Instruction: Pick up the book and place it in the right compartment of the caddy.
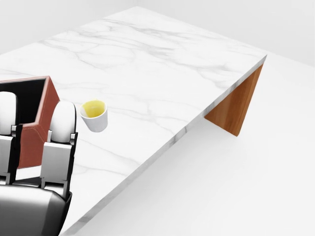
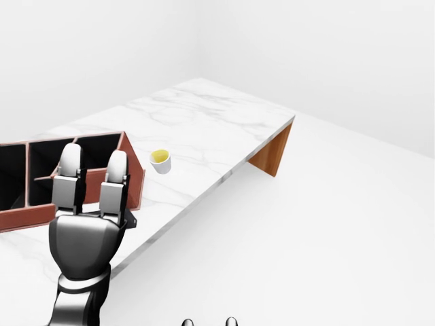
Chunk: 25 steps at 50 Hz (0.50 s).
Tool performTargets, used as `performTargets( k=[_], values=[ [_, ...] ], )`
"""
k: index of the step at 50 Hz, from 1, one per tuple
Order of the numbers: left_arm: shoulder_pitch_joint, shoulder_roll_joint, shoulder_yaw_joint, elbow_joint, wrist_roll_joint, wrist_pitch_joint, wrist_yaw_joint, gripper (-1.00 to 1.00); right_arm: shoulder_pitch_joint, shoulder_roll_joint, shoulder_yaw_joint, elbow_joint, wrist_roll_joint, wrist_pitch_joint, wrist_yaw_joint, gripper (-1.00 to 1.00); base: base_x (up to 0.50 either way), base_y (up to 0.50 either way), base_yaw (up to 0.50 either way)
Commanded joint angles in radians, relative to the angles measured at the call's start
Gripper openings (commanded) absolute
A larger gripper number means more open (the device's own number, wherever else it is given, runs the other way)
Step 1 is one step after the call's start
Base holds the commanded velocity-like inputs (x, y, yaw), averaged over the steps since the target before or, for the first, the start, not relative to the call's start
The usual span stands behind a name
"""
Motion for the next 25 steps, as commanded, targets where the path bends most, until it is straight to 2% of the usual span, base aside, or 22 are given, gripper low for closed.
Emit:
performTargets(
  k=[1, 4, 25],
  values=[
    [-0.001, 0.001, -0.003, 0.004, 0.014, 0.004, 0.000, 1.00, 0.000, 0.000, 0.000, -0.002, -0.002, 0.000, 0.000, 1.00, 0.14, 0.14, 0.00],
    [0.004, 0.004, -0.005, -0.005, 0.006, -0.001, 0.000, 1.00, -0.001, 0.001, 0.000, -0.003, -0.003, 0.000, 0.001, 1.00, 0.14, 0.14, 0.00],
    [0.006, 0.003, -0.010, -0.001, 0.015, 0.004, 0.000, 1.00, -0.002, -0.001, 0.000, 0.006, -0.006, 0.000, 0.002, 1.00, 0.14, 0.14, 0.00]
  ],
)
